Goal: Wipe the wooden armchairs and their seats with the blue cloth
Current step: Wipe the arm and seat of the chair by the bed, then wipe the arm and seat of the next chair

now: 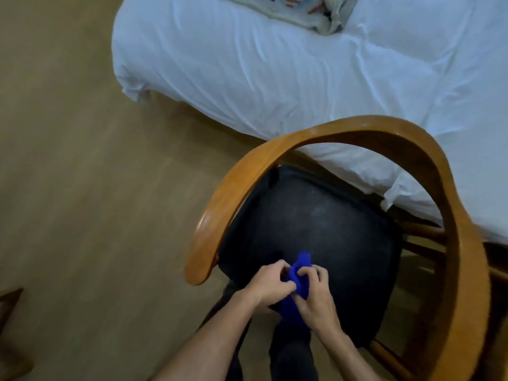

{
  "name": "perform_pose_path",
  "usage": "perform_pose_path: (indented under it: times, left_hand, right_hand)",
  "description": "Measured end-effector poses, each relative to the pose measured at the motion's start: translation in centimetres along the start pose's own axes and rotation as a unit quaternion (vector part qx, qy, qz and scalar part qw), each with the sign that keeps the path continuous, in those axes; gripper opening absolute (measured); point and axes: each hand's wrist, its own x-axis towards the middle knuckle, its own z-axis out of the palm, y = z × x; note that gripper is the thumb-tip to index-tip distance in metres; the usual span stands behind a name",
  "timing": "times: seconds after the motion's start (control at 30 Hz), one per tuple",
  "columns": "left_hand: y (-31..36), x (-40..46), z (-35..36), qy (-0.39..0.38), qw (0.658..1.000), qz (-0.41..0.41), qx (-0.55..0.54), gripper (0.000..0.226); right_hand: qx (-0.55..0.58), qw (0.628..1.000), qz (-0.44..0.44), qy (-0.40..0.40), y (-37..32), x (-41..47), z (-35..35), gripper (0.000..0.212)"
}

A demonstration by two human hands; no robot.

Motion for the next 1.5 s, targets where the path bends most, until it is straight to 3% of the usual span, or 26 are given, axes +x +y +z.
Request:
perform_pose_path:
  times: [0.17,0.37,0.43,0.63,0.73,0.83,1.03,1.13,1.3,1.4,1.5]
  left_hand:
    - [6.6,-3.0,1.1,0.049,0.997,0.063,-0.024,0.037]
    - [10.6,-7.2,3.4,0.145,0.984,0.106,0.004,0.022]
    - [11.9,-8.8,4.5,0.165,0.979,0.120,0.005,0.019]
    - [12.6,-12.2,7.4,0.261,0.957,0.123,0.003,0.015]
    - [11.5,-13.8,7.9,0.306,0.945,0.115,0.026,0.020]
    - [9.8,-15.4,8.0,0.316,0.940,0.103,0.075,0.037]
    - [5.7,-18.2,8.3,0.407,0.906,0.053,0.100,0.036]
    - [2.4,-19.5,8.6,0.436,0.895,0.026,0.090,0.041]
    - [-1.8,-23.0,8.8,0.494,0.864,-0.012,0.096,0.030]
    - [-4.1,-24.9,8.7,0.527,0.841,-0.032,0.114,0.024]
    - [-6.8,-27.7,9.2,0.547,0.834,-0.008,0.079,0.027]
  right_hand:
    - [0.035,0.997,-0.059,0.043,-1.9,-1.1,-6.4,0.054]
    - [0.080,0.983,-0.166,-0.012,-0.6,-3.2,-13.0,0.077]
    - [0.014,0.981,-0.193,-0.018,-0.5,-3.8,-15.0,0.074]
    - [-0.180,0.947,-0.257,-0.066,-3.2,-3.7,-18.9,0.037]
    - [-0.214,0.924,-0.303,-0.091,-5.0,-3.8,-18.7,0.024]
    - [-0.216,0.906,-0.343,-0.120,-6.7,-4.2,-17.7,0.026]
    - [-0.279,0.841,-0.426,-0.181,-10.5,-5.3,-14.1,0.016]
    - [-0.315,0.792,-0.481,-0.205,-12.6,-6.5,-11.9,0.018]
    - [-0.391,0.697,-0.573,-0.184,-14.6,-8.3,-7.6,0.027]
    - [-0.387,0.667,-0.611,-0.178,-15.7,-9.5,-5.5,0.024]
    - [-0.401,0.629,-0.619,-0.247,-18.2,-11.1,-3.4,0.019]
